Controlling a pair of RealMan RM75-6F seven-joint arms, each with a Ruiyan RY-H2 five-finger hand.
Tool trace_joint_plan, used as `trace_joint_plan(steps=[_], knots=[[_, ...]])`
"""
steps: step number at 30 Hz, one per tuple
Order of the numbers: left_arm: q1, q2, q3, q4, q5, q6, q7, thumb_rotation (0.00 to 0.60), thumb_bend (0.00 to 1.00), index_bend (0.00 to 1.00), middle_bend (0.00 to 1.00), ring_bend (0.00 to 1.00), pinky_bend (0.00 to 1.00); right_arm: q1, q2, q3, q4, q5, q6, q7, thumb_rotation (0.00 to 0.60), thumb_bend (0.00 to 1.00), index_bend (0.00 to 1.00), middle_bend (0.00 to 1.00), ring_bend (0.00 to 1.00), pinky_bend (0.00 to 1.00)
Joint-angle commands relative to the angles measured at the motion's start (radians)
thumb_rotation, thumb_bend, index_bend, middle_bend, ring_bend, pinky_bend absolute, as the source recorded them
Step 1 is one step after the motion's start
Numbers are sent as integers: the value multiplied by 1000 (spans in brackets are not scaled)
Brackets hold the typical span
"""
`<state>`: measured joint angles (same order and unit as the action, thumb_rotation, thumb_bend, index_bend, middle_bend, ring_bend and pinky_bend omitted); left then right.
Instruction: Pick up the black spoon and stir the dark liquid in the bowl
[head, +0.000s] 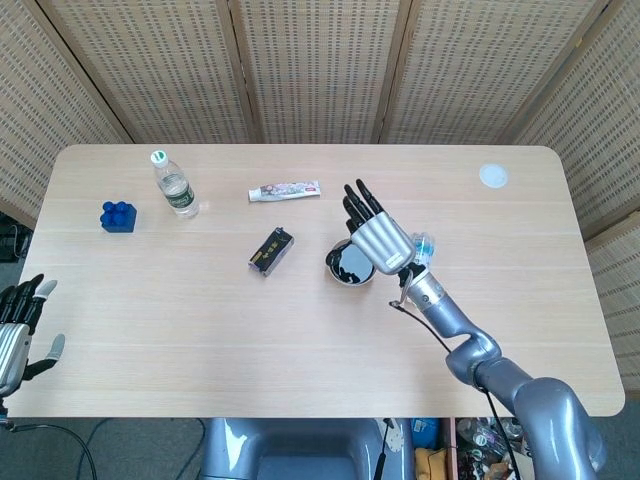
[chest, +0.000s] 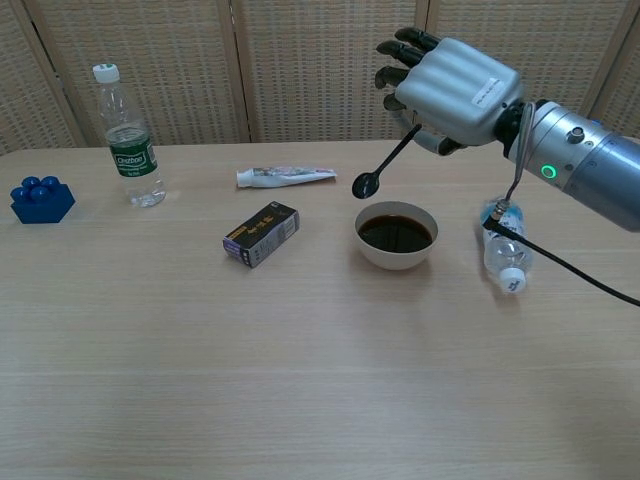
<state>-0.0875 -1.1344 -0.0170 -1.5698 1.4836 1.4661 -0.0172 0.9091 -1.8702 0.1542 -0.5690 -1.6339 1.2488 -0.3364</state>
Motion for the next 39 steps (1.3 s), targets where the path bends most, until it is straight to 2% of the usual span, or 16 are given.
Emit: trace_joint_plan(steps=[1, 12, 39], knots=[[1, -1, 0, 2, -2, -2, 0, 600, 440, 0, 0, 0, 0, 16, -32, -17, 72, -9, -4, 7, 600, 664, 666, 305, 28, 0], [-3, -10, 1, 9, -3, -16, 2, 600, 439, 0, 0, 0, 0, 31, -77, -68, 210, -24, -29, 22, 600, 664, 666, 304, 29, 0], [-2, -29, 7, 41, -18, -45, -6, 600, 439, 0, 0, 0, 0, 44, -146, -152, 346, -41, -104, 14, 600, 664, 666, 290, 29, 0]])
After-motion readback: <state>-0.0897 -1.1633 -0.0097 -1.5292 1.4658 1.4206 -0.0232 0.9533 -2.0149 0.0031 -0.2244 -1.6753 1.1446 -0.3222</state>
